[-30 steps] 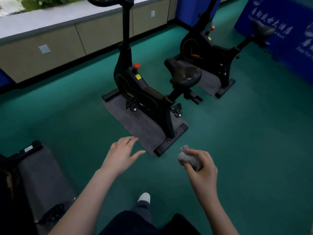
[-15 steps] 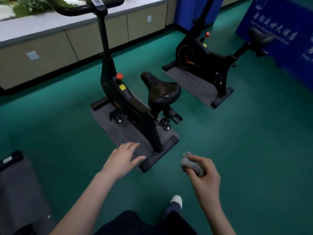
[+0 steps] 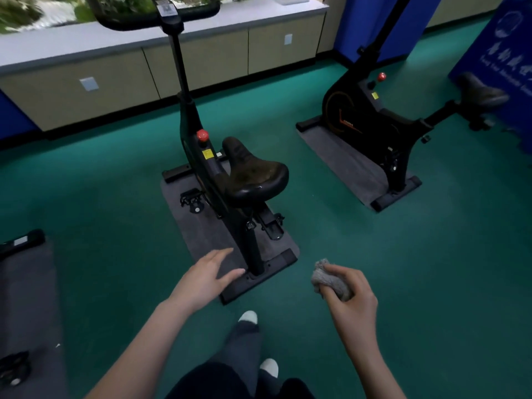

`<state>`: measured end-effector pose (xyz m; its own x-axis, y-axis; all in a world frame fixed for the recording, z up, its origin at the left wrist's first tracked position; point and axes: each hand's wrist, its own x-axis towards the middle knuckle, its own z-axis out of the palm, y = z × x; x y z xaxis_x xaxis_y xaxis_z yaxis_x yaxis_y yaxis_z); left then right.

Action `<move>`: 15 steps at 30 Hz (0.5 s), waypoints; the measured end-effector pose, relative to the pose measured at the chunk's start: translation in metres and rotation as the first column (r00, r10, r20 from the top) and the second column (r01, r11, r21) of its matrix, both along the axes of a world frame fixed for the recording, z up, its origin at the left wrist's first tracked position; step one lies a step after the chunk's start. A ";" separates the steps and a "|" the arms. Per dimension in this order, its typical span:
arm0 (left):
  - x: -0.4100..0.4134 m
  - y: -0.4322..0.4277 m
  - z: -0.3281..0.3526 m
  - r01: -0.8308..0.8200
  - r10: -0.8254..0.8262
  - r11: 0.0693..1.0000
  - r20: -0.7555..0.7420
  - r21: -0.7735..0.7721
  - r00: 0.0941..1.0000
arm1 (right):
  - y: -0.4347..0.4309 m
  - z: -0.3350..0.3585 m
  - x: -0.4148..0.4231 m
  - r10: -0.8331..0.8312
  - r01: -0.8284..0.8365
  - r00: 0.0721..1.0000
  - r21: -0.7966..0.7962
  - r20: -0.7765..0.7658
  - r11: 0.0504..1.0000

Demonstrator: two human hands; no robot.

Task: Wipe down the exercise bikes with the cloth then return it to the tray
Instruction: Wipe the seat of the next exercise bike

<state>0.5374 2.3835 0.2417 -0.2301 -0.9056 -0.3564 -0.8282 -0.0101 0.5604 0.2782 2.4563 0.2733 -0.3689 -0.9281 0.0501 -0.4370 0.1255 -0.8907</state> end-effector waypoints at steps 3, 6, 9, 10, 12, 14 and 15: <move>-0.008 -0.023 -0.007 -0.048 0.048 0.999 -0.012 0.012 0.999 | -0.032 -0.002 -0.005 0.077 -0.077 0.997 0.014 -0.005 0.997; -0.011 -0.053 -0.019 -0.098 0.098 0.995 -0.003 0.017 0.995 | -0.068 -0.005 -0.010 0.135 -0.134 0.991 0.010 -0.023 0.991; -0.010 -0.088 -0.033 -0.152 0.152 0.988 0.002 0.039 0.988 | -0.108 -0.008 -0.015 0.159 -0.159 0.987 0.027 -0.037 0.987; -0.009 -0.102 -0.039 -0.177 0.178 0.983 0.000 0.054 0.984 | -0.124 -0.010 -0.018 0.170 -0.169 0.985 0.038 -0.042 0.985; -0.008 -0.119 -0.044 -0.221 0.222 0.972 -0.012 0.084 0.975 | -0.144 -0.008 -0.021 0.192 -0.189 0.980 0.053 -0.053 0.981; -0.007 -0.139 -0.050 -0.283 0.292 0.950 -0.063 0.131 0.954 | -0.170 -0.010 -0.024 0.221 -0.217 0.973 0.066 -0.065 0.974; -0.007 -0.148 -0.052 -0.301 0.316 0.943 -0.090 0.144 0.944 | -0.181 -0.010 -0.025 0.234 -0.230 0.970 0.063 -0.066 0.971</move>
<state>0.5309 2.2358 0.1900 0.0090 -0.8873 -0.4611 -0.7058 -0.3322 0.6256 0.2531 2.2750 0.2636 -0.1409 -0.9899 0.0160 -0.5225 0.0606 -0.8505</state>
